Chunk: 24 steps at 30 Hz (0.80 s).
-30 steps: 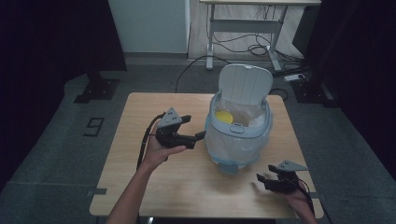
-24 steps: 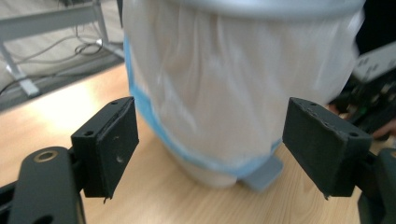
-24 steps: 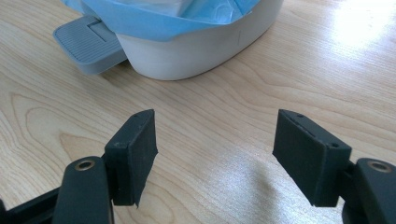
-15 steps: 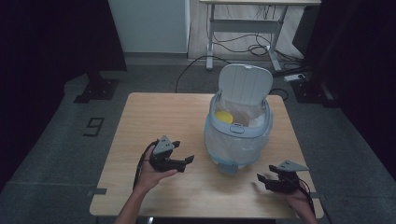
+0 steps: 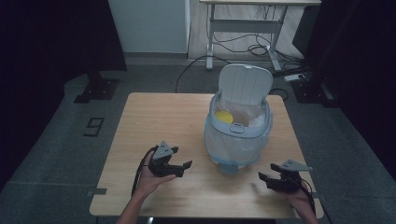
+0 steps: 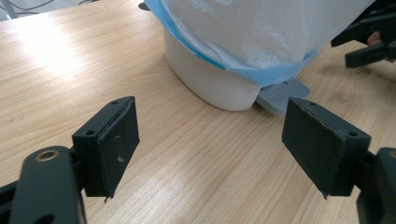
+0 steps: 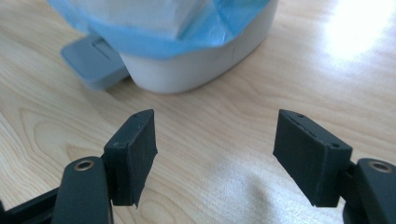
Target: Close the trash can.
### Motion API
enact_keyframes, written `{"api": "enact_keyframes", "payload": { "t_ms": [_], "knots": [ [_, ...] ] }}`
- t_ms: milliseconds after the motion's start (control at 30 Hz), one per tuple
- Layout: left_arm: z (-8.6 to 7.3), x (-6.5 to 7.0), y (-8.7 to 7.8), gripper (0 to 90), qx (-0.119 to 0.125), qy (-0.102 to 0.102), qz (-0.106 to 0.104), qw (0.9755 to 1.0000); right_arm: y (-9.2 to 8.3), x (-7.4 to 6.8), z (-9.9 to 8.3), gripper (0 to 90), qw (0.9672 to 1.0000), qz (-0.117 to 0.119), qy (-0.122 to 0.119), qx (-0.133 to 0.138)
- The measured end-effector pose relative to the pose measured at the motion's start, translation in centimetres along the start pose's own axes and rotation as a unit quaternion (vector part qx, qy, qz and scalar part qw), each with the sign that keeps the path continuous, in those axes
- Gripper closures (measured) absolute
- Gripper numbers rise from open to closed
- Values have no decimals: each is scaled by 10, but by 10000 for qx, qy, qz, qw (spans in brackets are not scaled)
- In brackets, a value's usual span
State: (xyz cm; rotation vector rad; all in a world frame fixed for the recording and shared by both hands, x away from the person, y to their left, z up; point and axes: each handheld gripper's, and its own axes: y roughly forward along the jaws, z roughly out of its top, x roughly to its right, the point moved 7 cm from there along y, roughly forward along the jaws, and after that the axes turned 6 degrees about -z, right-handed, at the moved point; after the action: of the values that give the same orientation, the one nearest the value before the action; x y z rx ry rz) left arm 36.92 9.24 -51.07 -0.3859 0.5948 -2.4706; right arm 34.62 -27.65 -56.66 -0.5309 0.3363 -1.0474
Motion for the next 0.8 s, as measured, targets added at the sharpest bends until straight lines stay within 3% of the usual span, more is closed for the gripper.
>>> {"api": "enact_keyframes", "payload": {
  "t_ms": [233,300,467,800],
  "knots": [
    [-7,-3,-1,190,-2,-129,-66,9999,-14,3,15,289,9996,33,99,253],
    [-9,-3,-1,190,-22,-144,-62,9999,-24,5,27,288,9987,105,238,427],
    [-13,-4,-4,191,2,-261,-138,9996,-37,9,45,271,9975,168,324,606],
    [-20,-9,-3,199,-78,-320,-63,9994,-77,23,116,257,9943,148,186,1037]
  ]
}}
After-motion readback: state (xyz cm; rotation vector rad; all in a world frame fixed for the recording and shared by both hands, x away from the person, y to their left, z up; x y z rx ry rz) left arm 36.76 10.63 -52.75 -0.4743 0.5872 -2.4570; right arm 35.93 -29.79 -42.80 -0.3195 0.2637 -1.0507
